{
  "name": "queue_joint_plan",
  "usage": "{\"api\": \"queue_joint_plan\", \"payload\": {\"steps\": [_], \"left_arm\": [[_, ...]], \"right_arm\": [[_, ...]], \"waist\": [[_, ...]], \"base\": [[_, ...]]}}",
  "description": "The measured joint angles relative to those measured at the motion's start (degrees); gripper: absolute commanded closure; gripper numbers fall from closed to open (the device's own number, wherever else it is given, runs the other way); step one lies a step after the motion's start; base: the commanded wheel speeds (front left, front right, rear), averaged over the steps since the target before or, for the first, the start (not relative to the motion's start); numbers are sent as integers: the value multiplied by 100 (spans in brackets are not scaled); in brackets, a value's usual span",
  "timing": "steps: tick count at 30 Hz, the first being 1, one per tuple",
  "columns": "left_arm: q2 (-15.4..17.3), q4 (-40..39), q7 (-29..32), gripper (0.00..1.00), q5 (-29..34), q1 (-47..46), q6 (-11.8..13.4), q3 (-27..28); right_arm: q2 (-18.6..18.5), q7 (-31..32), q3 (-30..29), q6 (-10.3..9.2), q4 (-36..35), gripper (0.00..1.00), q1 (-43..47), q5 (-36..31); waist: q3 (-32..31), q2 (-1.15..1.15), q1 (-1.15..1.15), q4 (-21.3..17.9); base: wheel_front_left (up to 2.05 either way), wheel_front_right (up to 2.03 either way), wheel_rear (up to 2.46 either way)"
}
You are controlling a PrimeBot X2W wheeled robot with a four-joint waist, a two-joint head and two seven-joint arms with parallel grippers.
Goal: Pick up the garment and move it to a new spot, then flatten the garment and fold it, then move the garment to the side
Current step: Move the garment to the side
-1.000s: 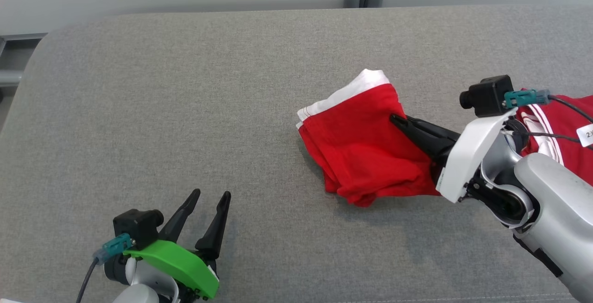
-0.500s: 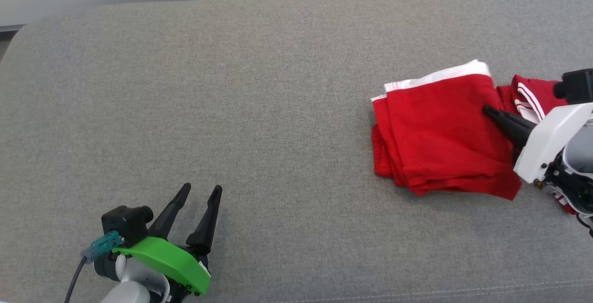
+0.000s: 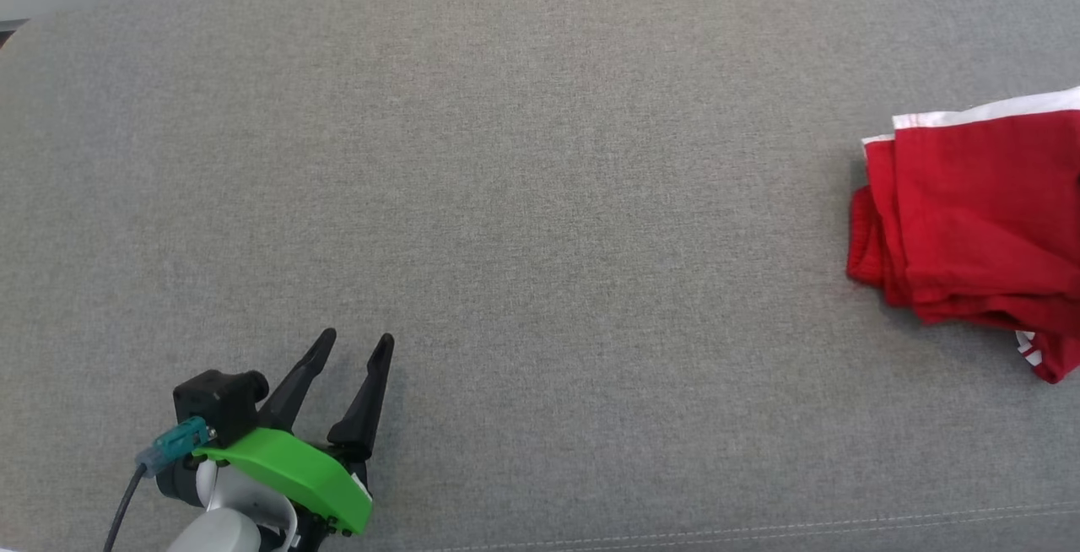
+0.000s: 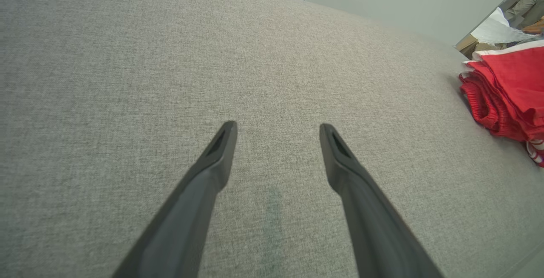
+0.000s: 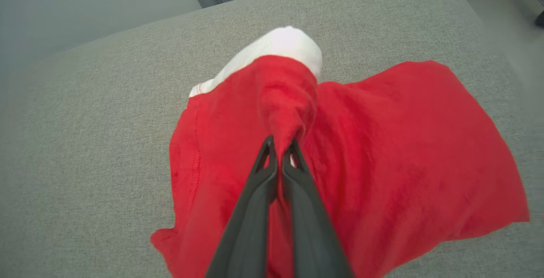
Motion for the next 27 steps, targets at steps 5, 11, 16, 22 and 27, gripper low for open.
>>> {"api": "queue_joint_plan", "payload": {"steps": [5, 11, 16, 22, 27], "left_arm": [[36, -85, 69, 0, 33, -52, 22, -3], [41, -123, 143, 0, 92, -206, 21, -51], [42, -136, 192, 0, 107, -232, 21, -54], [90, -212, 201, 0, 108, -238, 24, -47], [141, -267, 245, 0, 108, -253, 47, -30]], "right_arm": [[-200, 68, -35, -13, 26, 100, -4, -98], [-444, 133, -31, -24, 263, 100, -9, -392], [-584, 142, -45, -58, 525, 100, -10, -599], [-697, 182, 2, -60, 705, 100, -10, -890], [-658, 174, 44, -64, 945, 87, -7, -1023]], "waist": [[98, 0, 0, 33], [205, 0, 0, 135], [243, 0, 0, 265], [303, 0, 0, 359], [382, 0, 0, 427]], "base": [[0, 0, 0], [0, 0, 0], [0, 0, 0], [0, 0, 0], [0, 0, 0]]}}
